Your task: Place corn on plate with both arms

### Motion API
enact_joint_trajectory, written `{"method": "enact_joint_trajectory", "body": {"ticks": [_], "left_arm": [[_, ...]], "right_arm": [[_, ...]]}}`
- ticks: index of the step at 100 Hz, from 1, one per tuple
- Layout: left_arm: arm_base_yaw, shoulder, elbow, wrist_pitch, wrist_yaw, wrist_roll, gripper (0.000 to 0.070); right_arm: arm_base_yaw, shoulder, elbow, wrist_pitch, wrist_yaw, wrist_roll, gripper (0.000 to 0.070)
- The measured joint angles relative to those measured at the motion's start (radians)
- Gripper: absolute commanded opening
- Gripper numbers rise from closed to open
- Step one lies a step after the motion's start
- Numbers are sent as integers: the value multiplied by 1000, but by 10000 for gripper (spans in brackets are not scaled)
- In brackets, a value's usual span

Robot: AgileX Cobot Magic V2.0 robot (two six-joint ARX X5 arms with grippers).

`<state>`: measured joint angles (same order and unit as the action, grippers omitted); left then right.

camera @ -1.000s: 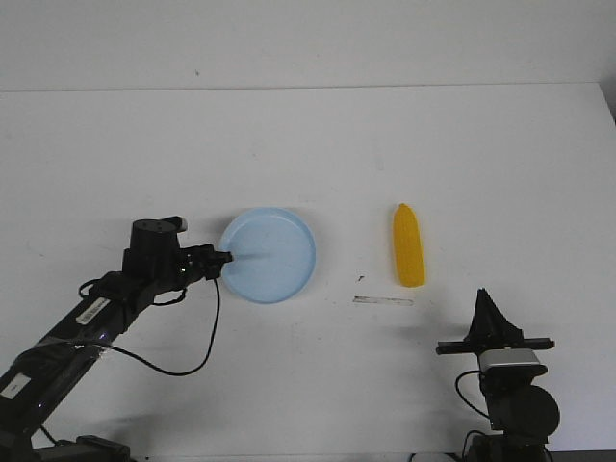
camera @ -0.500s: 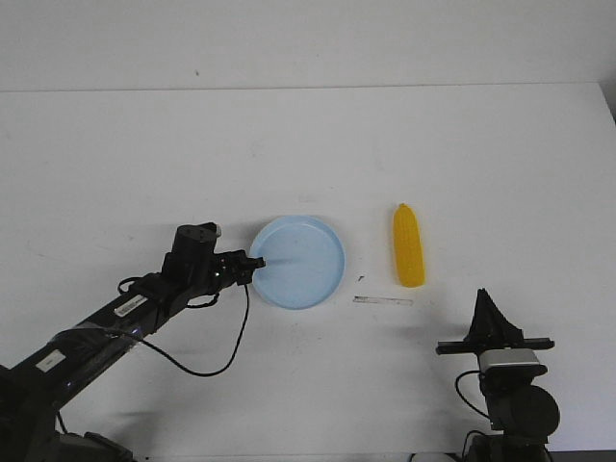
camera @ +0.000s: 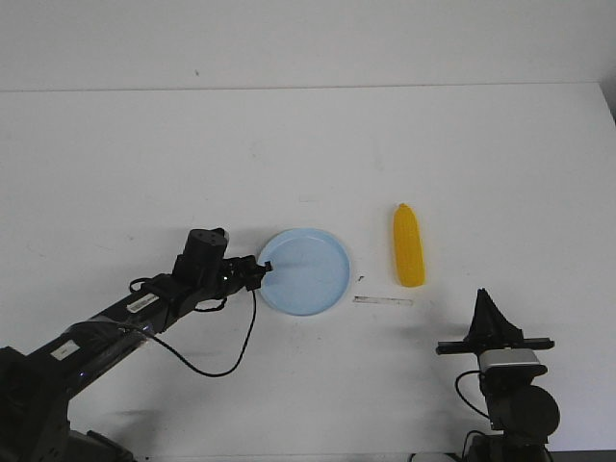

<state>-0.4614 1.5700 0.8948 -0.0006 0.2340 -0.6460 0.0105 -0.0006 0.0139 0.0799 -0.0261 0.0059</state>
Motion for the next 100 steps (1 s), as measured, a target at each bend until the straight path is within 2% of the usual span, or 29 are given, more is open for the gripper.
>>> {"method": "enact_joint_trajectory", "body": {"ticks": [27, 54, 66, 80, 91, 100], "left_arm": [[0, -26, 0, -5, 0, 9, 165], [59, -192, 0, -3, -3, 94, 160], [90, -275, -20, 17, -21, 164, 145], [135, -412, -124, 101, -99, 275, 0], [174, -522, -213, 141, -166, 386, 0], [211, -614, -263, 143, -183, 473, 0]], "right_arm": [[0, 0, 0, 0, 0, 0, 16], [0, 0, 0, 0, 0, 0, 16], [0, 0, 0, 0, 0, 0, 16], [0, 0, 0, 0, 0, 0, 16], [0, 0, 0, 0, 0, 0, 16], [0, 0, 0, 0, 0, 0, 16]]}}
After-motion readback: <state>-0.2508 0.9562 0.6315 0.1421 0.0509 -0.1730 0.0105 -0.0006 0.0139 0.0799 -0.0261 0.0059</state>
